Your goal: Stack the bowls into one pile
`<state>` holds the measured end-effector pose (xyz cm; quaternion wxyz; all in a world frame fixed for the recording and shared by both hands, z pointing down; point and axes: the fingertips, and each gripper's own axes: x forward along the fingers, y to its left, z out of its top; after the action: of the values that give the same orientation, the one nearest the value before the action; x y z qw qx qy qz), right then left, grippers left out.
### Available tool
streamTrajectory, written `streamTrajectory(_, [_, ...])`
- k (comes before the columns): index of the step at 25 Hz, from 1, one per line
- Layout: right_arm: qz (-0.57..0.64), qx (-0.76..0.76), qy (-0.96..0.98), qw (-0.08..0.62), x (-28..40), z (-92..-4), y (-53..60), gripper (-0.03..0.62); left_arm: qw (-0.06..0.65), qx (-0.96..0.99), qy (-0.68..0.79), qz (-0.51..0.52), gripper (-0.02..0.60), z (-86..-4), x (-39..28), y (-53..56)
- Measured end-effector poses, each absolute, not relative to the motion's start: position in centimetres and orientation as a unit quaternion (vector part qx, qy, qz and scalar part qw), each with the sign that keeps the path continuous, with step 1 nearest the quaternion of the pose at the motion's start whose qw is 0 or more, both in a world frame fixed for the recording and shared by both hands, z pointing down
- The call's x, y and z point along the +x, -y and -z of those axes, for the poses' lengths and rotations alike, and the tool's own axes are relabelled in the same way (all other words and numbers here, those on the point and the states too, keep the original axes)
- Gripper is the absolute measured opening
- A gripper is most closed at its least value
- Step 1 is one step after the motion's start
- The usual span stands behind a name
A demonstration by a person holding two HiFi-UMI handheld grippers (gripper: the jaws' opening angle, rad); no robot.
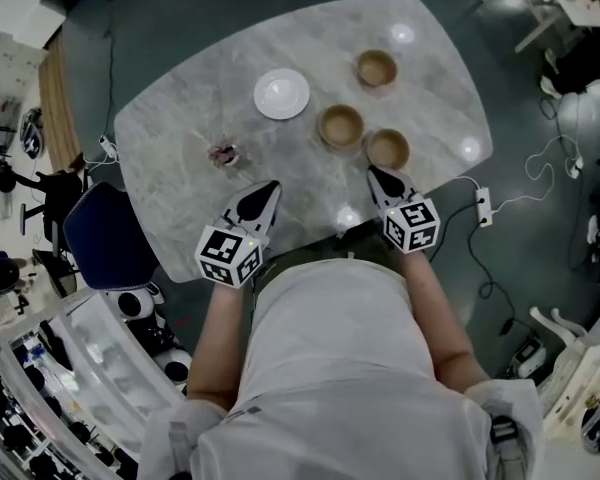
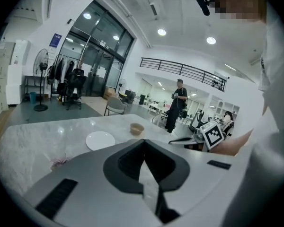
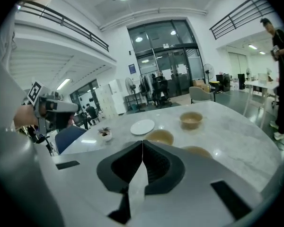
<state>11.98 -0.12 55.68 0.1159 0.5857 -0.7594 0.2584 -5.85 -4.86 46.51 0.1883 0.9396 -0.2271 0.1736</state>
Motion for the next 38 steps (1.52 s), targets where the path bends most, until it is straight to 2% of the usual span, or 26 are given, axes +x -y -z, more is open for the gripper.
streamTrajectory(20, [-0.301,0.544,0.748,0.232,15.4,-64.8,0.1,0.081,0.216,0.910,0.290,-0.202,0.002,-48.1,-6.1,3.3])
streamTrajectory(32, [-0.292,0.504,0.750,0.313,15.6,-67.7,0.5,0.081,0.232,0.894,0.334,-0.190,0.002,-48.3,-7.5,2.4])
streamTrajectory(38, [-0.291,0.509,0.740,0.329,15.5,-68.2,1.3,0.062,0.236,0.888,0.347,-0.188,0.002,-48.6,-9.6,2.1])
